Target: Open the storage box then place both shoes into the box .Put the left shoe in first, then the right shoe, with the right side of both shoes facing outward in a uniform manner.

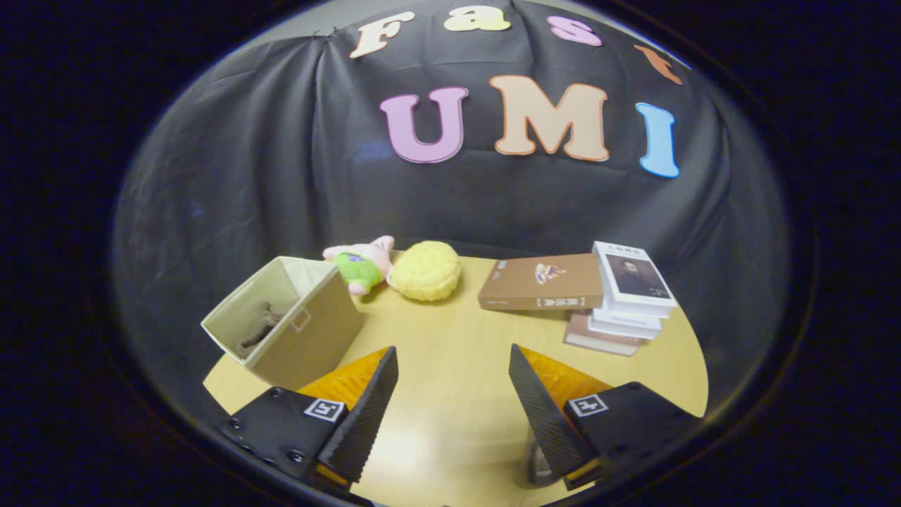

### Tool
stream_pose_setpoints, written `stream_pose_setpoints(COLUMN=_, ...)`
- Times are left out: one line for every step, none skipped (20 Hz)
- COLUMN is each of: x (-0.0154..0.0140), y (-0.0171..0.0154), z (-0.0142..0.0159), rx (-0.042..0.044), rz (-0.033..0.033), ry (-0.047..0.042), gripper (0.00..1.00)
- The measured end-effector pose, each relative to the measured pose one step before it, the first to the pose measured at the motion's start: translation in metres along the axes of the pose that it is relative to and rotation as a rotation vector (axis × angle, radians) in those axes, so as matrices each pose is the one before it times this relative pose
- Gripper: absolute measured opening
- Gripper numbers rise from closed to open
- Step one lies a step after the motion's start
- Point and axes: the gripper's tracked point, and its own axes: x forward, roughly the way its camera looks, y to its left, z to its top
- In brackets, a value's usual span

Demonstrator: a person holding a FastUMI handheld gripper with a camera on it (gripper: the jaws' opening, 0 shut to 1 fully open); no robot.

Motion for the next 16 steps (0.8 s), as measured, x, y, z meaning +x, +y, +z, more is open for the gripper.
stream_pose_setpoints(x=-0.00191, y=-0.01505, z=-0.00615, rx=0.00892, rz=-0.01883, ry=0.00868, gripper=0.99)
stream_pose_setpoints(x=-0.00177, y=-0.01709, z=-0.00788, rx=0.00531, rz=-0.01842, ry=0.00925, gripper=0.99)
stream_pose_setpoints(x=-0.00064, y=-0.01627, z=-0.00885, rx=0.00383, rz=-0.01798, ry=0.01280, gripper=0.99)
stream_pose_setpoints(x=0.00083, y=-0.01508, z=-0.01057, rx=0.00533, rz=-0.01472, ry=0.01387, gripper=0.99)
stream_pose_setpoints(x=0.00287, y=-0.01615, z=-0.00896, rx=0.00695, rz=-0.01844, ry=0.01331, gripper=0.99)
stream_pose_setpoints(x=0.00173, y=-0.01703, z=-0.01263, rx=0.00846, rz=-0.01945, ry=0.02067, gripper=0.99)
stream_pose_setpoints(x=0.00227, y=-0.01388, z=-0.01187, rx=0.01075, rz=-0.01435, ry=0.02259, gripper=0.98)
stream_pose_setpoints(x=0.00372, y=-0.01190, z=-0.01179, rx=0.00908, rz=-0.01153, ry=0.02404, gripper=0.98)
stream_pose_setpoints(x=0.00309, y=-0.00997, z=-0.01097, rx=0.00957, rz=-0.00815, ry=0.02306, gripper=0.96)
stream_pose_setpoints(x=0.00263, y=-0.00760, z=-0.01006, rx=0.00586, rz=-0.00552, ry=0.02430, gripper=0.95)
stream_pose_setpoints(x=0.00256, y=-0.00694, z=-0.01096, rx=0.00064, rz=-0.00563, ry=0.02765, gripper=0.93)
stream_pose_setpoints(x=0.00575, y=-0.00390, z=-0.00913, rx=0.00160, rz=0.00302, ry=0.02133, gripper=0.92)
stream_pose_setpoints(x=0.00473, y=-0.00303, z=-0.01039, rx=0.00299, rz=0.00508, ry=0.02748, gripper=0.90)
stream_pose_setpoints(x=0.00574, y=-0.00180, z=-0.00966, rx=0.00243, rz=0.00599, ry=0.02764, gripper=0.89)
stream_pose_setpoints(x=0.00518, y=-0.00099, z=-0.00871, rx=-0.00002, rz=0.00788, ry=0.02506, gripper=0.87)
stream_pose_setpoints(x=0.00600, y=0.00001, z=-0.00735, rx=-0.00233, rz=0.00954, ry=0.01933, gripper=0.85)
